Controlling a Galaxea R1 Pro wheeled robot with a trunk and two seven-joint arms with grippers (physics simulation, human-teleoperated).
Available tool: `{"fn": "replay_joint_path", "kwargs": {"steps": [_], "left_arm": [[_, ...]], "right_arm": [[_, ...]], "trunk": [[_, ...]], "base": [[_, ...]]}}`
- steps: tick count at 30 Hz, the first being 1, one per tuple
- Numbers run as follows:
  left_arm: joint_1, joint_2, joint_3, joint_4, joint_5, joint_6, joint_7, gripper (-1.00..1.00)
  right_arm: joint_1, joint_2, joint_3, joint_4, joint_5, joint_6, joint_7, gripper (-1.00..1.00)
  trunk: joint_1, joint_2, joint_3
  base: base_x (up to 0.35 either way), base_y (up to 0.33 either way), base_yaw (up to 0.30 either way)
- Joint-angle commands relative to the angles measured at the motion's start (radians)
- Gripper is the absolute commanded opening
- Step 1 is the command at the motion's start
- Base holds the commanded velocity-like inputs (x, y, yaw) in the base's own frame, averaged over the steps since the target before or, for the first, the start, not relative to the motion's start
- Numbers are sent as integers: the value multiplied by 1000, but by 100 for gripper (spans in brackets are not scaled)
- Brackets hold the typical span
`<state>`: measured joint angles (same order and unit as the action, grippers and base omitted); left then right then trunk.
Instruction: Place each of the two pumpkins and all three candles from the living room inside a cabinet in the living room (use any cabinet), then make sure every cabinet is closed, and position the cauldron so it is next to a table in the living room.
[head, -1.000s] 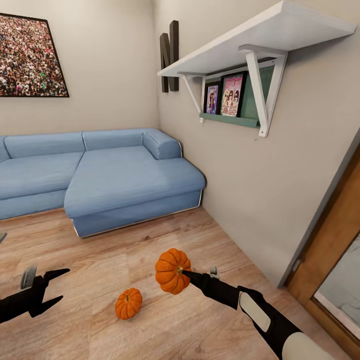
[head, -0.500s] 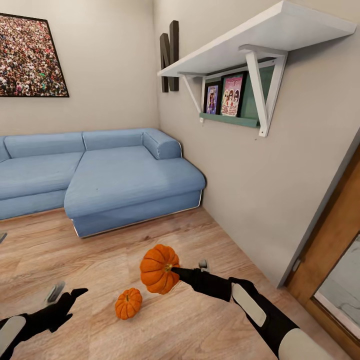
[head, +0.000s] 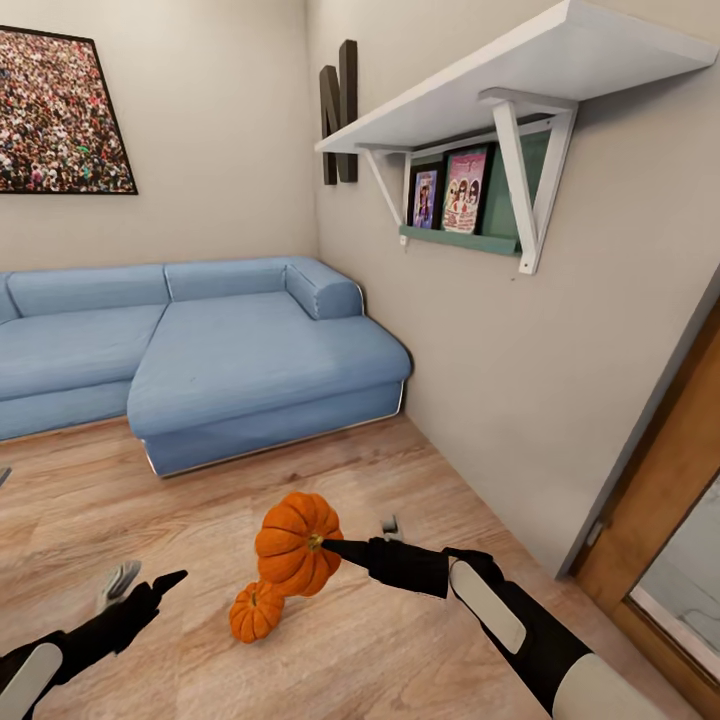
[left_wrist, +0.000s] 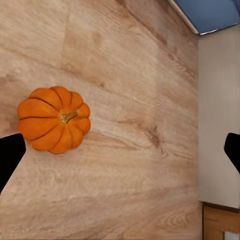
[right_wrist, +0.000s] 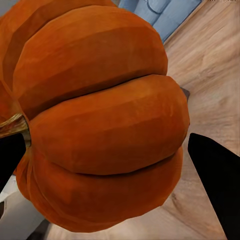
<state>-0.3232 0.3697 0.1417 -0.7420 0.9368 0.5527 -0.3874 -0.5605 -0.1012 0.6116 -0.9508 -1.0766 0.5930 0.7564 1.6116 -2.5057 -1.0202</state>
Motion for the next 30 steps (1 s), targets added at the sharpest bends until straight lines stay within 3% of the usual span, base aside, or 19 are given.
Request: {"fn": "replay_joint_path", "kwargs": {"steps": [1,9,22,30], "left_arm": [[-1,0,2,4,5,5,-1,100],[-1,0,3,11,9,0,-1,100],[-2,1,8,38,13,0,-1,100],[-4,9,9,41,45,5,-2,100]], "right_arm": [[-1,0,2,0,-11,7,-2,-100],[-1,-1,2,1,-11,3,-3,-100],[-1,-2,3,1,-11,-2,-3,-100],[-1,-2,4,1,-11,-5,-3,-100]], "trunk": [[0,0,-1],[0,0,-1],[0,0,-1],[0,0,-1]], "base": [[263,0,0],[268,23,0],[146,184,0],[61,13,0]]}}
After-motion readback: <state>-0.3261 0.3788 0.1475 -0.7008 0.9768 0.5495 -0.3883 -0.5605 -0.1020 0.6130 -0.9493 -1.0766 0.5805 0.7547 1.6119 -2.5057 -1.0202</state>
